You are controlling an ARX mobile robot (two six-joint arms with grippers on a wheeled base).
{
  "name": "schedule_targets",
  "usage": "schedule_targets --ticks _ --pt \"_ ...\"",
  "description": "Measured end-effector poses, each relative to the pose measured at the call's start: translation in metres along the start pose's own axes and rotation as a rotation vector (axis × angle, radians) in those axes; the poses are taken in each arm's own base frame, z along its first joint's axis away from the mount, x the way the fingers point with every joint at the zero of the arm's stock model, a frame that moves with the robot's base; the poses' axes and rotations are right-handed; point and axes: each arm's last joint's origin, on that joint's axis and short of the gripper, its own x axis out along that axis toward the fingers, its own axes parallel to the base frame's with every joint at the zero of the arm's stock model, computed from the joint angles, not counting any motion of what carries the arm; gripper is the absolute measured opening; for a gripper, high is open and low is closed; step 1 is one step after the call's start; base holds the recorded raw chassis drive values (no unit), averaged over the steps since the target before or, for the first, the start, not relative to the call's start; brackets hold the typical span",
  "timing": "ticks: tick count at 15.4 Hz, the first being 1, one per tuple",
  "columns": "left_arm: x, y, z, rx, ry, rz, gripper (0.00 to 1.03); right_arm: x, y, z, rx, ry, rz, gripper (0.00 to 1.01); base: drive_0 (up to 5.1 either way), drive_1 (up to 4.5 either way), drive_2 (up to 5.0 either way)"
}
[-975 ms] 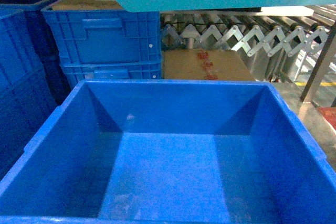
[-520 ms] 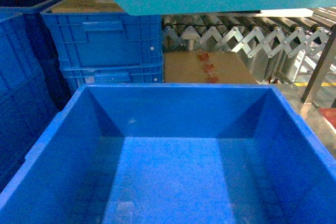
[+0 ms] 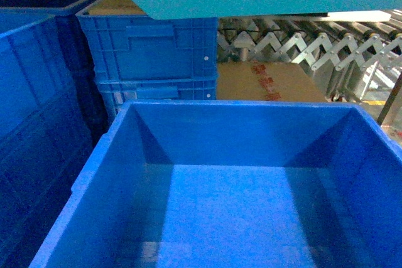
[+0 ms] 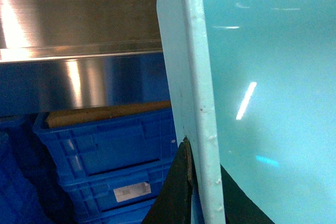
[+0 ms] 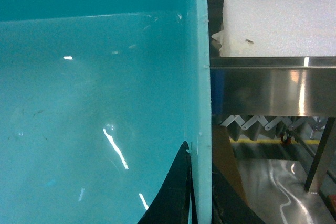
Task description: Stack blue boxes stably on right
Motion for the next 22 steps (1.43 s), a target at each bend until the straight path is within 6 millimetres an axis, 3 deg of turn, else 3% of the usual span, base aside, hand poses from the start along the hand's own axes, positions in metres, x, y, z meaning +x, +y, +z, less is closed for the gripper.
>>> schedule_targets --ticks 1,14,17,22 --pt "0.053 -0.006 -0.135 0.038 0.605 0.026 0.02 0.009 -0.014 -0.161 0.048 0.651 0.026 0.02 0.0 0.0 0.0" --pt "0.057 0.004 -0.141 -0.023 0.631 0.012 0.02 0.017 -0.016 -0.167 0.029 0.659 0.031 0.02 0.0 0.0 0.0" --pt "0.046 0.013 -0.164 -0.071 0.708 0.048 0.02 0.021 -0.008 -0.185 -0.012 0.682 0.057 0.02 0.0 0.0 0.0" --pt "0.048 0.007 -0.198 -0.066 0.789 0.056 0.02 0.014 0.001 -0.21 -0.064 0.743 0.027 0.02 0.0 0.0 0.0"
